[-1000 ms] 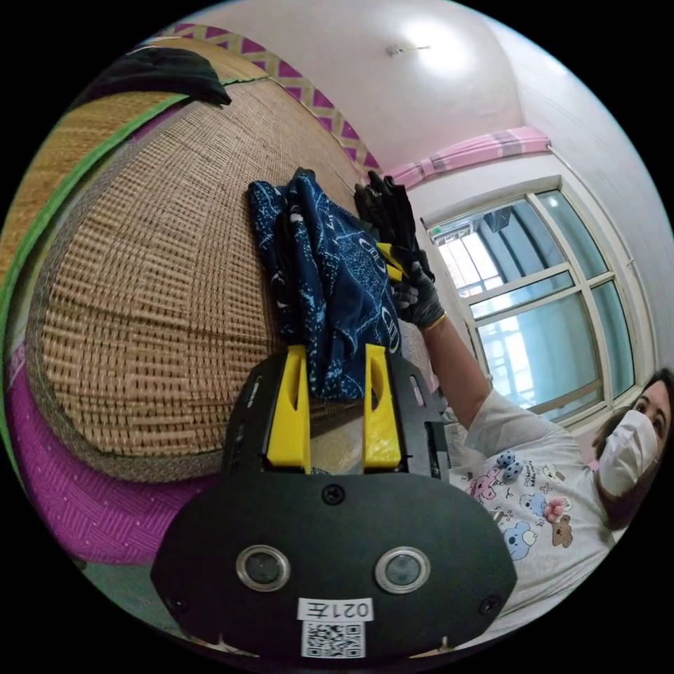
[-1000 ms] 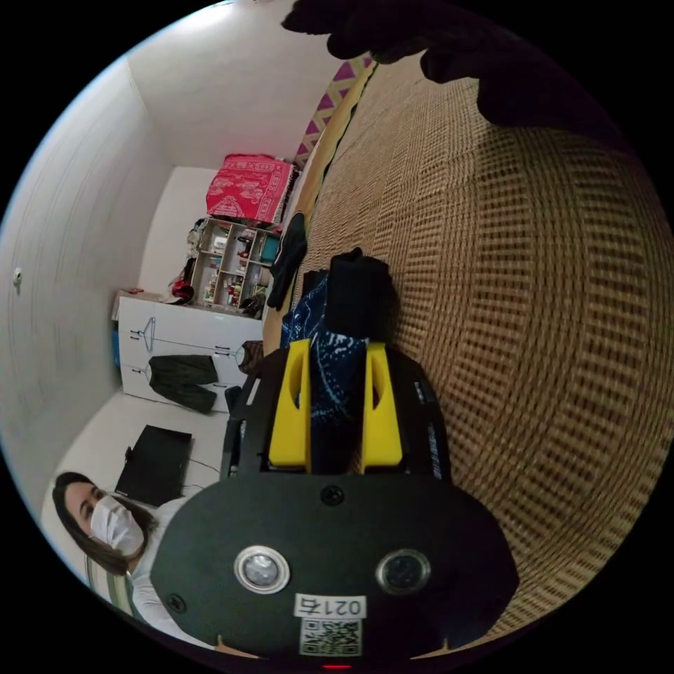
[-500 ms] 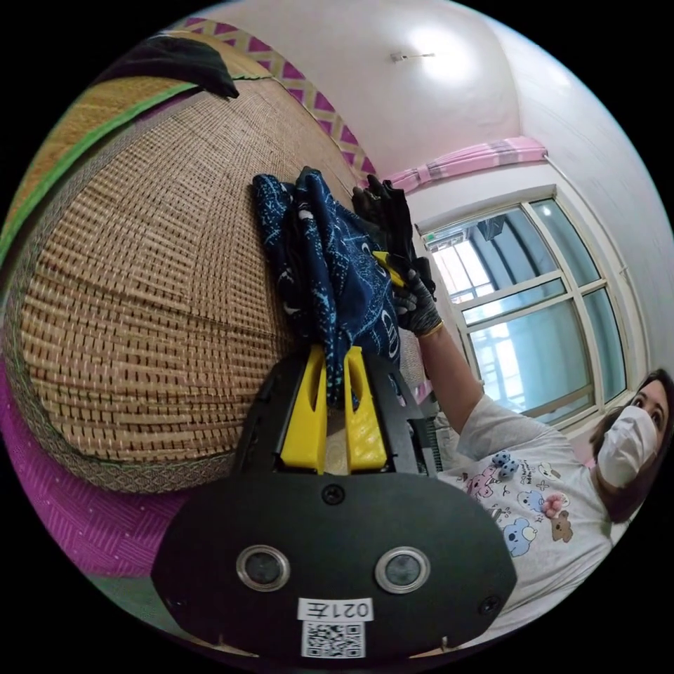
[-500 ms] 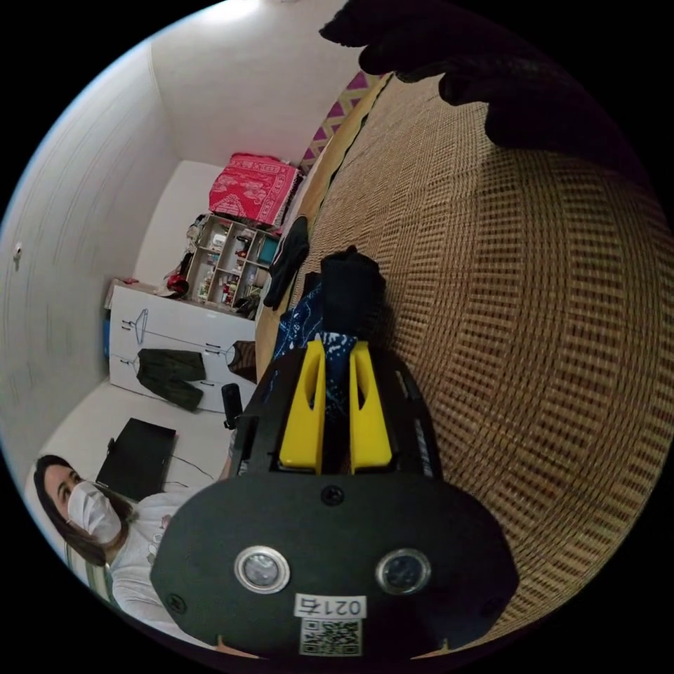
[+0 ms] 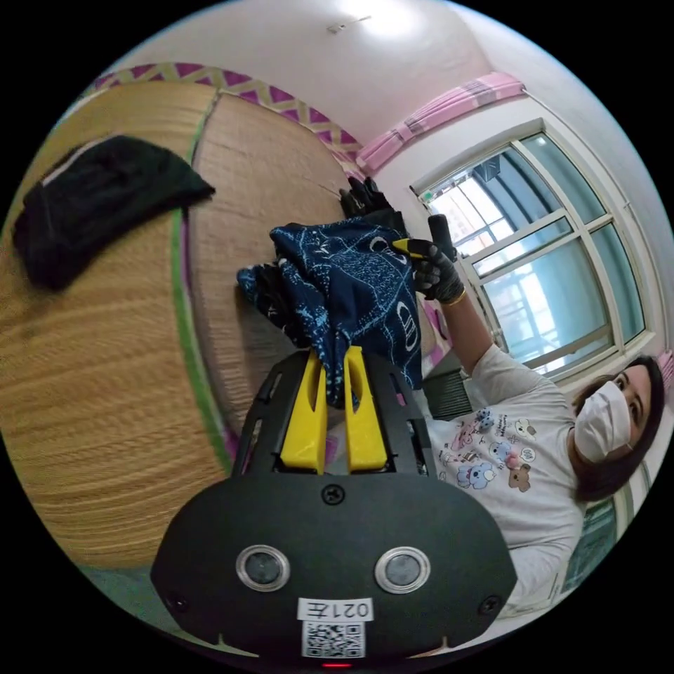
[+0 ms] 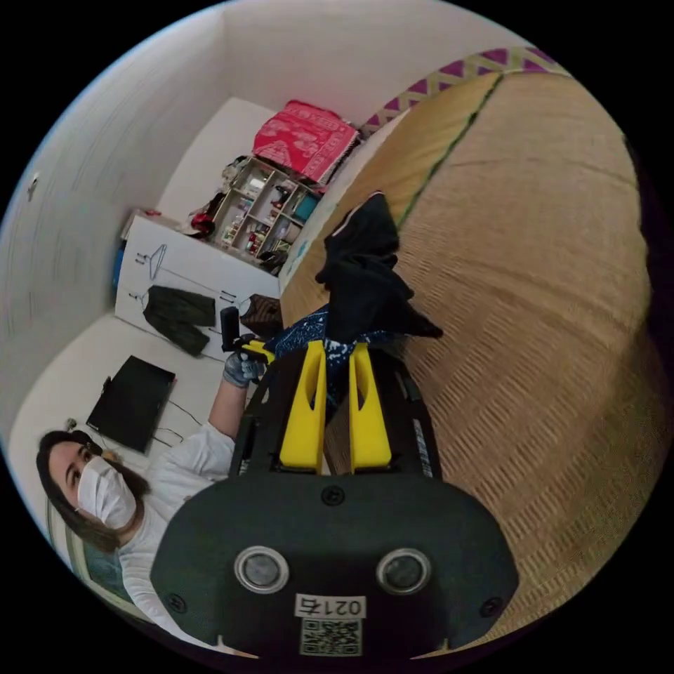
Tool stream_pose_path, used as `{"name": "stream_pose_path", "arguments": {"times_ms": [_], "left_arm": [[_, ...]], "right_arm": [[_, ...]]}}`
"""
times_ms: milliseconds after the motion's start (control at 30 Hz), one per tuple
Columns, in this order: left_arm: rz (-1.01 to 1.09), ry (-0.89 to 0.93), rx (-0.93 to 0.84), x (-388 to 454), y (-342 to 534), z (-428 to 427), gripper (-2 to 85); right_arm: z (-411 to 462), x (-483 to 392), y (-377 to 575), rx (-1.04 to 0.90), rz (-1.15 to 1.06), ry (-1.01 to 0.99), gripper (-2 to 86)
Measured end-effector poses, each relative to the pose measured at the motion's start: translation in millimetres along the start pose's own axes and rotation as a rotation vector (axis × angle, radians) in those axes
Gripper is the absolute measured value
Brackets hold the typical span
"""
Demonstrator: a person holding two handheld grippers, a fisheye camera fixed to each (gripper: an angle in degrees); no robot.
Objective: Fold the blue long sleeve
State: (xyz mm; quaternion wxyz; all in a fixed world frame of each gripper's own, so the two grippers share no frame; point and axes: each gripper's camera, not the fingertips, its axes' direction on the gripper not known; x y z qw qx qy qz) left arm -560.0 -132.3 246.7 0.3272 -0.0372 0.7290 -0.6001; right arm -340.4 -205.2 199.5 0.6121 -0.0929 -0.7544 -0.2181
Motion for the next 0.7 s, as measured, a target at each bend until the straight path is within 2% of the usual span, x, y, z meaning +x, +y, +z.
{"name": "stream_pose_path", "arguments": {"times_ms": [233, 333, 400, 533, 600, 700], "left_arm": [[-0.054, -0.252, 0.089, -44.4, -80.7, -134.8, 2.2], [-0.16, -0.392, 0.217, -81.2, -108.3, -172.5, 3.8], [-0.316, -0.498, 0.353, -121.5, -105.6, -180.9, 4.3], [-0.494, -0.601, 0.516, -158.8, -61.4, -166.4, 1.1], [-0.4, -0.561, 0.608, -153.3, -30.7, -145.4, -0.4], [-0.246, -0.555, 0.603, -121.7, -3.8, -105.7, -0.8]], "right_arm": [[82.7, -73.6, -147.5, 0.116, -0.144, -0.006, 5.9], [135.3, -76.4, -193.3, 0.124, -0.109, 0.106, 8.9], [163.9, -64.4, -205.2, 0.068, -0.054, 0.198, 11.7], [182.7, -40.7, -166.8, -0.04, -0.077, 0.255, 12.2], [170.7, -41.5, -134.1, -0.054, -0.122, 0.291, 11.7], [135.8, -53.6, -72.1, -0.03, -0.19, 0.378, 11.0]]}}
